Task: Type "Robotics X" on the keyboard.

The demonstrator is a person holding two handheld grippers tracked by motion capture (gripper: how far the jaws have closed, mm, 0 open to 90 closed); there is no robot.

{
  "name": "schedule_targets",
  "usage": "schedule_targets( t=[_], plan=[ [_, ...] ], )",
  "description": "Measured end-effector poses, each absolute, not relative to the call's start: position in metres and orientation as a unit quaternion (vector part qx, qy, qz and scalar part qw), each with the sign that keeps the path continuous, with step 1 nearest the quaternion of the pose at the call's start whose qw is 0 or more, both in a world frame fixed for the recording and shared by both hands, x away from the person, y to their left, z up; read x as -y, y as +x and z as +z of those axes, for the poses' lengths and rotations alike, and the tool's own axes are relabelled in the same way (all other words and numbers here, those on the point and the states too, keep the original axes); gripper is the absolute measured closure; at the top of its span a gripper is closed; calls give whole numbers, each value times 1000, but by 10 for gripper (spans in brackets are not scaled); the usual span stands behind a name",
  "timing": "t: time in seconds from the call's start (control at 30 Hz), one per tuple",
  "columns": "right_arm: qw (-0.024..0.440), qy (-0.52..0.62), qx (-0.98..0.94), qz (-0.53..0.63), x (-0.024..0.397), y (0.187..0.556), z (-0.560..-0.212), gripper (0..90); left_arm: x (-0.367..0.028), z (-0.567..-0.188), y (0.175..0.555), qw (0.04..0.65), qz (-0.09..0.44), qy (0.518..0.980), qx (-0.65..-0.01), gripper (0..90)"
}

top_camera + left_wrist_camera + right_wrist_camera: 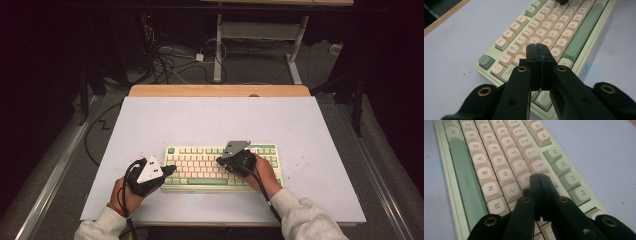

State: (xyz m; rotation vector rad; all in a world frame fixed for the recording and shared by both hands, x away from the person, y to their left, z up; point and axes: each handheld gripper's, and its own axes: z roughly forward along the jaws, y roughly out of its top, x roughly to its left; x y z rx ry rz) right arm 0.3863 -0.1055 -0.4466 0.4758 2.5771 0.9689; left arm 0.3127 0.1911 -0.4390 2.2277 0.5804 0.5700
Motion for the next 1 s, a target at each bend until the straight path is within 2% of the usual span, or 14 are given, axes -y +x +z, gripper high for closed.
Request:
schedule_targets(
  t=[0.53, 1.0],
  plan=[
    [167, 161, -914, 332, 102, 385, -449, 900, -191, -440, 313, 373, 221, 872, -226, 867],
    [181, 162, -900, 363, 109, 377, -438, 900, -190, -441, 313, 371, 220, 873, -226, 867]
  ],
)
